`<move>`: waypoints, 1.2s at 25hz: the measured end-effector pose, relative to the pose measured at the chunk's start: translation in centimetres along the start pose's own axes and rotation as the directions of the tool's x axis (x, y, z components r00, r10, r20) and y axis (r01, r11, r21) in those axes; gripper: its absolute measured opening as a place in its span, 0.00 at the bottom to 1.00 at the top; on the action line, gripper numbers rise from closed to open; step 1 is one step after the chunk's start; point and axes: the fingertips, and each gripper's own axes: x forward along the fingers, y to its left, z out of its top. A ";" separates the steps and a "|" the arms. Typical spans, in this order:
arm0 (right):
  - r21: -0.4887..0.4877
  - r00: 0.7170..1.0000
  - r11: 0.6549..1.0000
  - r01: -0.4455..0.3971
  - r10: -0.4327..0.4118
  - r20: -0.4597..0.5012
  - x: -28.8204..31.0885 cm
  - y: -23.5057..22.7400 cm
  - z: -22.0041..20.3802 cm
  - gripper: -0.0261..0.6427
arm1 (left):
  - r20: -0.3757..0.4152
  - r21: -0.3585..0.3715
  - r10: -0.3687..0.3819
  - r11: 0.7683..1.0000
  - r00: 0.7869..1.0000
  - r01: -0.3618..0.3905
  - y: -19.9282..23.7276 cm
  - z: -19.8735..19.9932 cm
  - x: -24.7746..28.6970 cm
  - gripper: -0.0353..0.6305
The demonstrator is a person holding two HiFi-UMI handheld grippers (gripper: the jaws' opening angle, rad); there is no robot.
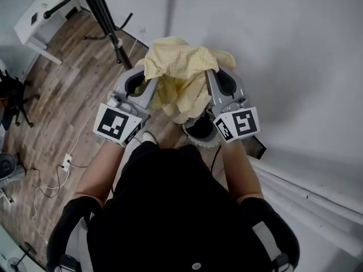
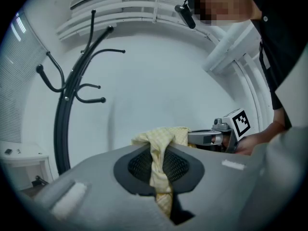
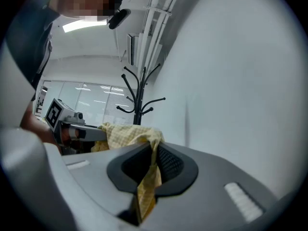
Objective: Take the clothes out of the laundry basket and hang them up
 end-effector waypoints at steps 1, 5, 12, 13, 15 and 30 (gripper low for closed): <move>-0.002 1.000 1.000 -0.010 0.010 0.003 1.8 1.4 0.2 0.07 | 0.006 0.005 0.013 1.000 1.000 -0.013 1.8 0.3 -1.3 0.08; 0.002 0.999 0.999 -0.048 0.048 0.024 3.6 3.3 0.4 0.07 | 0.014 0.043 0.058 0.997 0.998 -0.059 3.2 0.6 -3.8 0.08; 0.019 0.988 0.988 -0.152 0.152 0.007 14.0 9.0 1.7 0.07 | 0.027 0.049 0.212 0.976 0.977 -0.213 13.8 2.3 -9.3 0.08; 0.019 0.986 0.986 -0.165 0.165 -0.001 15.4 9.7 1.1 0.07 | 0.021 0.046 0.237 0.970 0.971 -0.238 15.3 1.6 -9.9 0.08; 0.018 0.982 0.982 -0.187 0.187 -0.013 16.5 10.0 -0.5 0.07 | 0.003 0.049 0.279 0.959 0.960 -0.279 16.4 -0.1 -10.4 0.08; 0.088 0.938 0.956 -0.280 0.292 -0.185 25.4 9.4 -12.8 0.07 | -0.168 0.010 0.487 0.870 0.857 -0.493 25.5 -13.7 -8.1 0.08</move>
